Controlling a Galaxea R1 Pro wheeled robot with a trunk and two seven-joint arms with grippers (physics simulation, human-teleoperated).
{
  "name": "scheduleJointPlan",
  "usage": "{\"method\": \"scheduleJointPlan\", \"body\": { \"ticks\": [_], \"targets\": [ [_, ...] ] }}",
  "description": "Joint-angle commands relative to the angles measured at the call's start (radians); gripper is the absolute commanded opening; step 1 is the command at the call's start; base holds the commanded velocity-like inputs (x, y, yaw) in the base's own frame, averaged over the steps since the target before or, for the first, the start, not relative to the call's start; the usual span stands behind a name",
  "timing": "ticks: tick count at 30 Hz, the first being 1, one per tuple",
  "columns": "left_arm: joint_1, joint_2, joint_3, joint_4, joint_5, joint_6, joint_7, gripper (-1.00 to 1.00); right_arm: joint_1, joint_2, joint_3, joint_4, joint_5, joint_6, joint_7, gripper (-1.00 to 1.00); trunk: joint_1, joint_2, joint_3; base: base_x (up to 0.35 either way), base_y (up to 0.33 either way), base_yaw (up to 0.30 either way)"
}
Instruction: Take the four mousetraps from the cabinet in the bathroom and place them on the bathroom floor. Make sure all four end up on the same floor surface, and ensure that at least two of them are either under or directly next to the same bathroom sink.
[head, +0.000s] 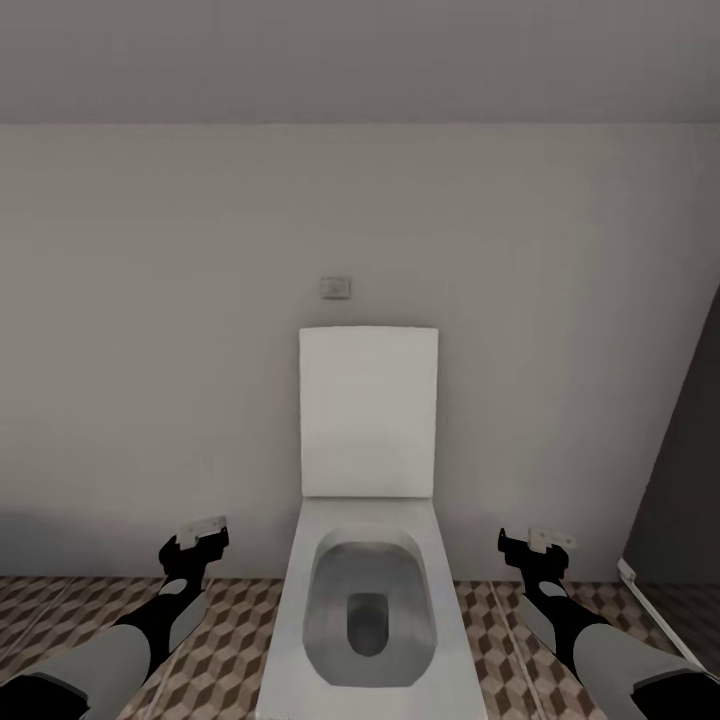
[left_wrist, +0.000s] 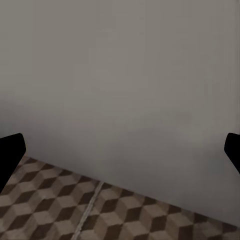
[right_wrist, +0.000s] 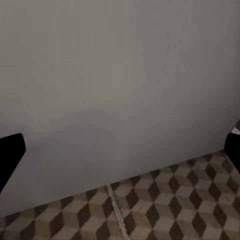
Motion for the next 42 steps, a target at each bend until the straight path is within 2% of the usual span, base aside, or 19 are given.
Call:
{"method": "scheduleJointPlan", "body": {
  "ticks": [1, 12, 42],
  "targets": [
    [0.000, 0.001, -0.008, 0.000, 0.004, -0.001, 0.006, 1.00, -0.001, 0.000, 0.009, 0.000, -0.008, -0.002, -0.004, 1.00, 0.000, 0.000, -0.001, -0.039, 0.015, 0.000],
    [0.000, 0.001, -0.011, 0.001, 0.004, 0.004, 0.005, 1.00, -0.001, 0.000, 0.009, 0.000, -0.008, -0.002, -0.004, 1.00, 0.000, 0.000, -0.001, -0.192, 0.072, 0.000],
    [0.000, 0.002, -0.011, 0.002, 0.002, 0.004, 0.005, 1.00, -0.001, -0.001, 0.009, 0.000, -0.008, -0.002, -0.004, 1.00, 0.000, 0.000, -0.001, -0.299, 0.104, 0.000]
  ]
}}
